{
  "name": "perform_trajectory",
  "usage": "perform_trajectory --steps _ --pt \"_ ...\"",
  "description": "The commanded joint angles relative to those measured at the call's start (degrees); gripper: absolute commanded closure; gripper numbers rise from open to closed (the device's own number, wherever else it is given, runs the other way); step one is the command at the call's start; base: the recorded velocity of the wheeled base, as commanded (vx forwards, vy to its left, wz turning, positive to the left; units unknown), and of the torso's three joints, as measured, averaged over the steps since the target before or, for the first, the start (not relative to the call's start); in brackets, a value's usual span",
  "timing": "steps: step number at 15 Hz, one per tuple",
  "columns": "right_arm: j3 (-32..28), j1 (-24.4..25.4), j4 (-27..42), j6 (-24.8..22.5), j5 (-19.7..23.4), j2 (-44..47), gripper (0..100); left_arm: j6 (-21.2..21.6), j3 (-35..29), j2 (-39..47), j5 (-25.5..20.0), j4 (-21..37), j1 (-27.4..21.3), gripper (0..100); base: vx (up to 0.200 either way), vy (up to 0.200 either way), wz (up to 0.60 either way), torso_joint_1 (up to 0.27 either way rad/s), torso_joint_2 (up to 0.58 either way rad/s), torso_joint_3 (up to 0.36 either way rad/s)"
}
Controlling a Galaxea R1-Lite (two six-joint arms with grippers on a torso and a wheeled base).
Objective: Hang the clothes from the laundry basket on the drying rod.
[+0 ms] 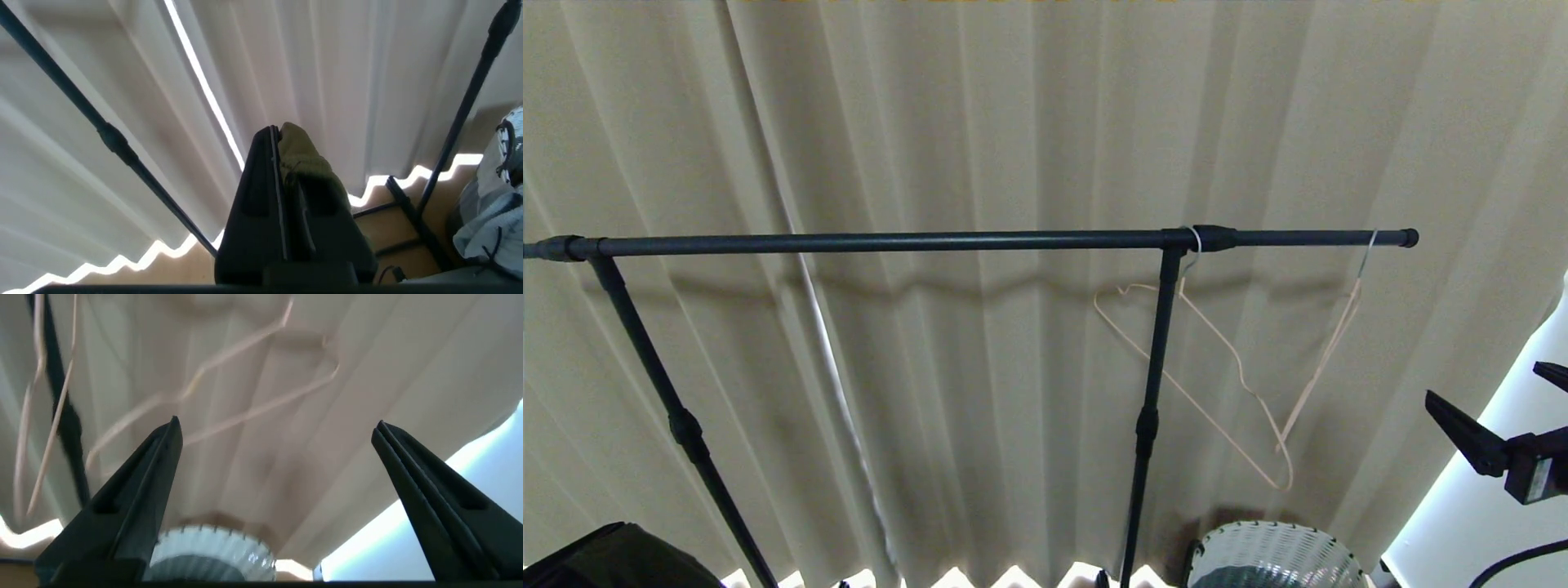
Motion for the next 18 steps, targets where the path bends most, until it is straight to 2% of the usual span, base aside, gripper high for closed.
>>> perform_trajectory --steps 1,4,6,8,10,15,18 --pt "-5.2 0.4 0.5 -0.1 -0.1 6.4 0 -0.1 0.2 -0.4 0.0 0.0 -0.2 100 0.000 0.000 0.00 0.000 0.00 0.000" --pt "-10.9 4.2 1.3 0.5 -0.9 15.7 0 -1.5 -0.1 -0.5 0.2 -0.1 -2.4 100 0.000 0.000 0.00 0.000 0.00 0.000" --pt "-13.6 5.1 2.2 1.5 -3.2 20.6 0 -1.6 -0.2 -0.5 0.2 -0.1 -2.8 100 0.000 0.000 0.00 0.000 0.00 0.000" --pt "-16.4 6.1 2.4 5.2 -5.6 25.6 0 -1.6 -0.2 -0.5 0.2 -0.1 -2.8 100 0.000 0.000 0.00 0.000 0.00 0.000" --pt "-18.6 6.1 2.4 6.6 -6.0 29.0 0 -1.6 0.0 -0.5 0.2 0.0 -2.8 100 0.000 0.000 0.00 0.000 0.00 0.000" --pt "-25.5 5.8 2.5 6.9 -9.8 35.6 0 -1.6 0.1 -0.5 0.2 0.0 -2.8 100 0.000 0.000 0.00 0.000 0.00 0.000" --pt "-25.4 5.9 2.6 6.9 -11.1 35.5 0 -1.6 0.1 -0.5 0.2 0.0 -2.9 100 0.000 0.000 0.00 0.000 0.00 0.000"
